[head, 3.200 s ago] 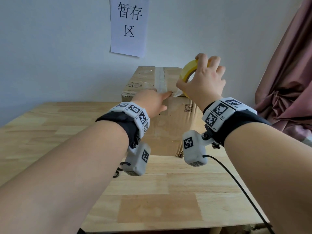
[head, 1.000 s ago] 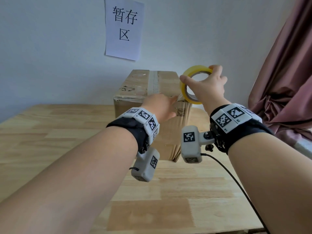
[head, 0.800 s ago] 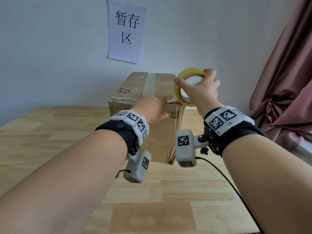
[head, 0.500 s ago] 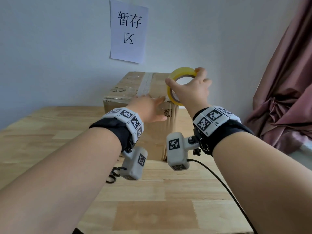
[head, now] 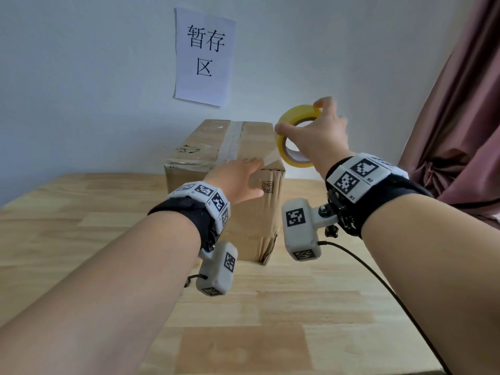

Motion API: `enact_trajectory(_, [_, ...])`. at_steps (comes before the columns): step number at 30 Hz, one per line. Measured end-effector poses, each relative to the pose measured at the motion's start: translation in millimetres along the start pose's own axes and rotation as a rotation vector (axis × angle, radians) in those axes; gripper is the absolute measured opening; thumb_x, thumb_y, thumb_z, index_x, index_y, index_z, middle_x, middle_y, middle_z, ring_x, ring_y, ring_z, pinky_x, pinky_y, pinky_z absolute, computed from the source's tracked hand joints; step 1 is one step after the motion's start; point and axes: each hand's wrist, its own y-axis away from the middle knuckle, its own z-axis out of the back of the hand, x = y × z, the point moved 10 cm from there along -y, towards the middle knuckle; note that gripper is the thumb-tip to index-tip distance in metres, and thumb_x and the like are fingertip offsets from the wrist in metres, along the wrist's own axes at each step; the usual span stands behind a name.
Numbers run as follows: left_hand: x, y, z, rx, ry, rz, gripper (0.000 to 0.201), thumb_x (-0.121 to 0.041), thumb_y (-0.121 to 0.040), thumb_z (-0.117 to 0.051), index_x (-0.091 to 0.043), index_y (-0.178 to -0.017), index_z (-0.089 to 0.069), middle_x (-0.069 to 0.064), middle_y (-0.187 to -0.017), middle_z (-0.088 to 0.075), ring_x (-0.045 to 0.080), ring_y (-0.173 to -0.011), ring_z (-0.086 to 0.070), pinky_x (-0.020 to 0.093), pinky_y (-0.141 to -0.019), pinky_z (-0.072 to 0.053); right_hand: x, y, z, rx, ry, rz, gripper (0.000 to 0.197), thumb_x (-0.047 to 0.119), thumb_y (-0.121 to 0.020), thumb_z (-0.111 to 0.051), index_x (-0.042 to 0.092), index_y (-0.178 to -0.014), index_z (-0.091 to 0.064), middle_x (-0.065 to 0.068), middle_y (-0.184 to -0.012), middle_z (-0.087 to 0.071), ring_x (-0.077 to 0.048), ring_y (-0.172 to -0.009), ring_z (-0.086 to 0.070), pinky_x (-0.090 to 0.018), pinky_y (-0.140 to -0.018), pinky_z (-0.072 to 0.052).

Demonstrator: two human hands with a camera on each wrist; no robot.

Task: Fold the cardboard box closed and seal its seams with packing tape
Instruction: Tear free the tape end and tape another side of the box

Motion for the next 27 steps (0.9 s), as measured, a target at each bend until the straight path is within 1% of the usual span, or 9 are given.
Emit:
enact_trajectory(6, [-6.2, -7.0, -4.9, 0.026, -0.044, 0.006, 0.073, -0.046, -0.092, -0.051, -0.024, -0.151, -0.014, -0.001, -0.159, -0.010, 0.021, -0.143, -0.022, 0.042, -0.111, -0.031, -44.2, -1.6, 11.7, -0.016, 0.078, -0.104, 0.078, 0.057, -0.063, -0.072, 0.031, -0.127, -0.035, -0.002, -0.109, -0.034, -0.031, -0.104, -0.051, -0.043, -0.086, -0.048])
enact_trajectory(9, [-9.0, -9.3, -5.6, 0.036, -0.067, 0.011, 0.072, -0.049, -0.091, -0.050, -0.024, -0.150, -0.018, 0.001, -0.158, -0.015, 0.026, -0.139, -0.032, 0.043, -0.107, -0.036, -44.3, -3.5, 11.0, -0.014, 0.069, -0.114, 0.077, 0.057, -0.064, -0.071, 0.029, -0.127, -0.036, -0.002, -0.109, -0.035, -0.031, -0.101, -0.051, -0.039, -0.083, -0.046])
enact_trajectory(12, [-10.8, -12.0, -5.7, 0.055, -0.121, 0.016, 0.068, -0.051, -0.091, -0.049, -0.023, -0.148, -0.025, 0.006, -0.153, -0.029, 0.030, -0.128, -0.045, 0.046, -0.099, -0.044, -45.8, -3.0, 9.5, -0.015, 0.076, -0.120, 0.077, 0.058, -0.064, -0.070, 0.029, -0.126, -0.035, -0.002, -0.109, -0.035, -0.031, -0.102, -0.051, -0.041, -0.085, -0.047])
enact_trajectory(15, [-19.4, -17.0, -1.6, 0.065, -0.227, 0.005, 0.068, -0.057, -0.090, -0.048, -0.025, -0.146, -0.027, 0.010, -0.138, -0.048, 0.029, -0.115, -0.055, 0.041, -0.082, -0.052, -49.7, -1.8, 7.1, -0.009, 0.067, -0.131, 0.076, 0.058, -0.064, -0.070, 0.029, -0.126, -0.035, -0.002, -0.109, -0.035, -0.031, -0.102, -0.051, -0.041, -0.085, -0.047])
enact_trajectory(17, [-30.5, -20.2, 0.1, 0.065, -0.308, -0.023, 0.070, -0.059, -0.088, -0.049, -0.025, -0.146, -0.027, 0.008, -0.120, -0.058, 0.026, -0.101, -0.059, 0.033, -0.063, -0.046, -51.1, -0.5, 5.8, -0.003, 0.079, -0.127, 0.076, 0.057, -0.065, -0.071, 0.029, -0.126, -0.035, -0.002, -0.109, -0.034, -0.031, -0.103, -0.050, -0.040, -0.084, -0.046])
enact_trajectory(19, [-40.1, -20.8, 0.6, 0.076, -0.345, -0.026, 0.074, -0.060, -0.086, -0.051, -0.027, -0.147, -0.023, 0.001, -0.091, -0.057, 0.021, -0.079, -0.056, 0.028, -0.051, -0.036, -51.3, 0.5, 4.2, 0.003, 0.105, -0.111, 0.077, 0.057, -0.065, -0.071, 0.030, -0.127, -0.034, -0.002, -0.109, -0.033, -0.032, -0.104, -0.049, -0.040, -0.082, -0.046])
enact_trajectory(21, [-43.8, -20.2, 0.3, 0.081, -0.348, -0.012, 0.078, -0.062, -0.084, -0.052, -0.030, -0.147, -0.019, -0.002, -0.077, -0.050, 0.019, -0.070, -0.051, 0.026, -0.048, -0.034, -52.0, 2.6, 2.9, 0.004, 0.119, -0.096, 0.077, 0.056, -0.066, -0.071, 0.030, -0.127, -0.033, -0.002, -0.109, -0.032, -0.031, -0.105, -0.046, -0.040, -0.080, -0.044])
enact_trajectory(24, [-40.3, -19.4, 0.2, 0.071, -0.309, -0.021, 0.073, -0.060, -0.086, -0.053, -0.029, -0.145, -0.023, 0.005, -0.103, -0.061, 0.023, -0.081, -0.056, 0.027, -0.051, -0.036, -55.2, 5.3, 2.4, -0.009, 0.101, -0.106, 0.076, 0.055, -0.067, -0.071, 0.029, -0.128, -0.033, -0.002, -0.110, -0.033, -0.031, -0.107, -0.045, -0.038, -0.077, -0.040])
enact_trajectory(27, [-24.5, -15.1, -2.2, 0.058, -0.168, -0.034, 0.070, -0.057, -0.088, -0.050, -0.028, -0.146, -0.025, 0.009, -0.135, -0.048, 0.027, -0.113, -0.054, 0.036, -0.079, -0.049, -58.0, 7.8, 0.4, -0.012, 0.070, -0.137, 0.077, 0.055, -0.067, -0.070, 0.029, -0.129, -0.033, -0.005, -0.117, -0.036, -0.033, -0.110, -0.045, -0.038, -0.077, -0.039])
